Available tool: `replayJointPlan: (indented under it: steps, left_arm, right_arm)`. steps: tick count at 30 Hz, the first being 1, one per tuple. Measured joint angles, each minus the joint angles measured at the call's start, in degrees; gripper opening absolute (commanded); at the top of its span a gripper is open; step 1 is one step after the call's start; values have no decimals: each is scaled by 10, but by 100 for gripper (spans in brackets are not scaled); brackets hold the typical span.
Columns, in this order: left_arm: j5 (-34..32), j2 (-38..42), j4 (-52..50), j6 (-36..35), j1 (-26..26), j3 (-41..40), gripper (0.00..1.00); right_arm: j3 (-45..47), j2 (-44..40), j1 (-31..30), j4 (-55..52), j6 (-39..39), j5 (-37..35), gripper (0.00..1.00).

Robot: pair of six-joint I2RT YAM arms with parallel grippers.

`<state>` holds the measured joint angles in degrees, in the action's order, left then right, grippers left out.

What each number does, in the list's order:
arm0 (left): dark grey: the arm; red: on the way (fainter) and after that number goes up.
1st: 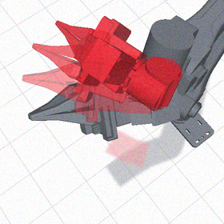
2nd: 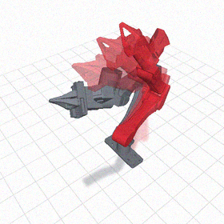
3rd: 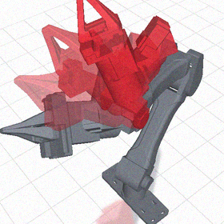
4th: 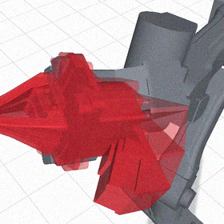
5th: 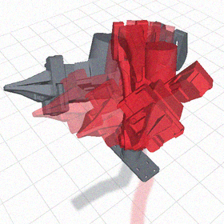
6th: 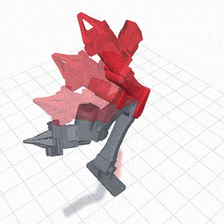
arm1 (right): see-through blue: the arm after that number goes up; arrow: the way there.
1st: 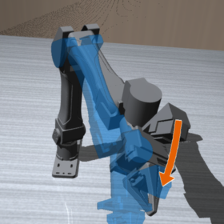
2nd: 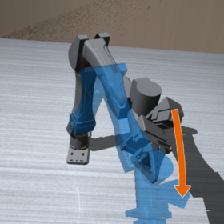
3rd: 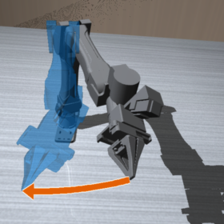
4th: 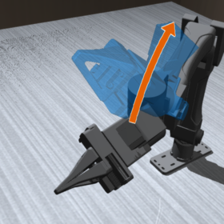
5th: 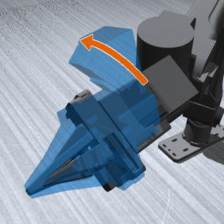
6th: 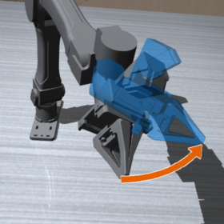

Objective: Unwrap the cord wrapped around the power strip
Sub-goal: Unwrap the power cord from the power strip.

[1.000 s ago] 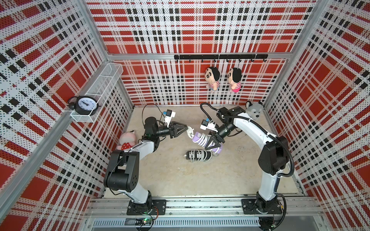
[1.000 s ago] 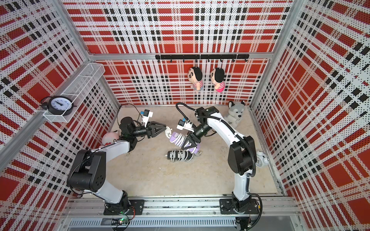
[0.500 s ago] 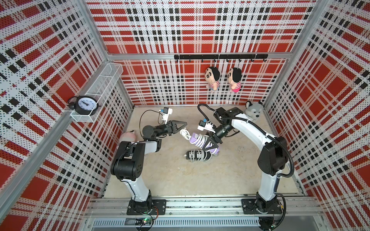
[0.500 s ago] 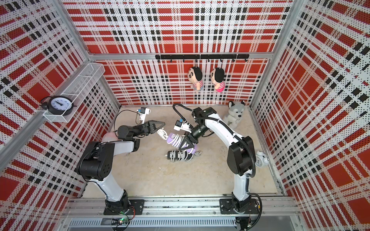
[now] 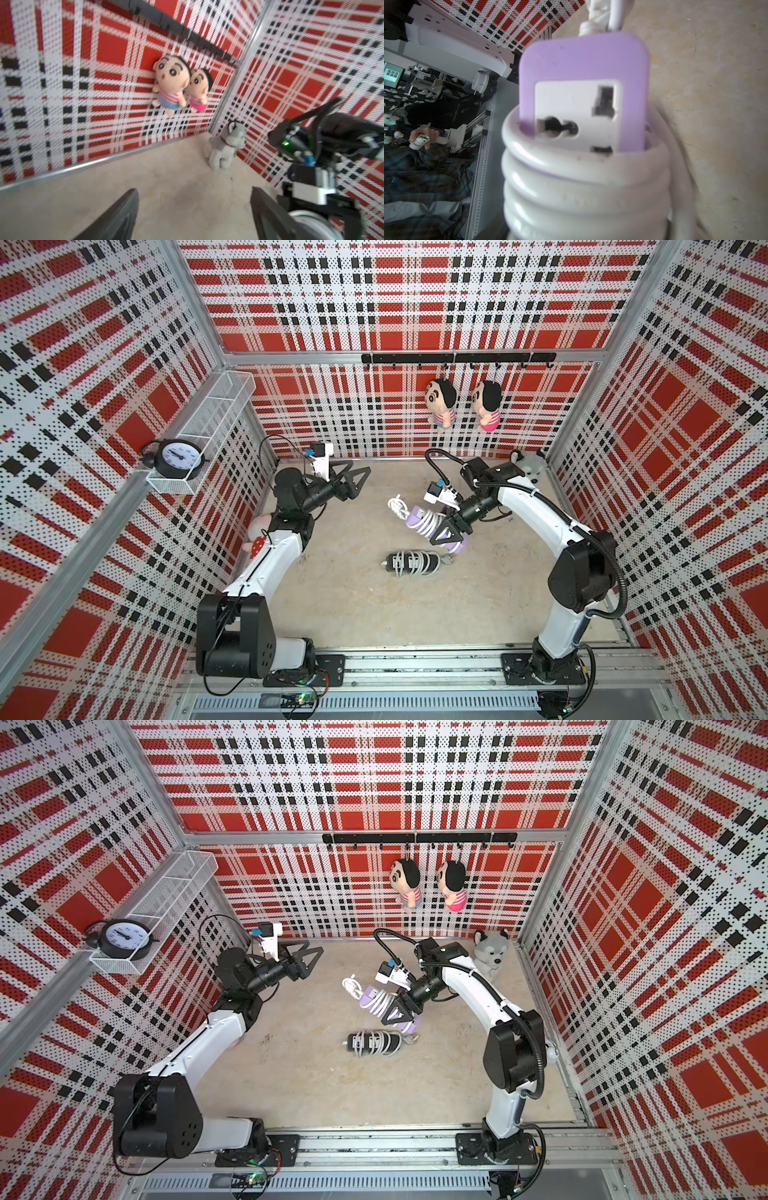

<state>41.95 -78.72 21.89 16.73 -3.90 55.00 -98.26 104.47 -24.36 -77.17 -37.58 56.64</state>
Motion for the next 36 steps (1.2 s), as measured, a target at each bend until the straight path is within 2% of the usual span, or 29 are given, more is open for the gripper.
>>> replayJointPlan:
  steps: [3,7,9,13,19,24,30,36]
  left_arm:
    - [-25,0,-107,-65,-28,8,78]
    - [-5,8,-178,-108,-43,15,60]
    - [11,14,-193,-116,-43,17,63]
    - [52,35,-202,-115,-34,17,81]
    - [102,68,-211,-118,-21,21,86]
    - [102,48,-275,-167,-45,57,83]
    - [107,24,-314,-194,-54,63,66]
    - [107,13,-329,-207,-62,64,62]
  right_arm:
    - [-11,6,0,-27,-26,19,3]
    - [-12,9,0,-43,-45,28,3]
    - [-12,9,0,-47,-48,28,3]
    - [-12,10,0,-46,-47,28,3]
    - [-12,19,0,-48,-47,28,3]
    - [-13,34,-3,-54,-50,28,3]
    - [-14,35,-4,-57,-50,29,3]
    - [-14,36,-4,-65,-48,25,3]
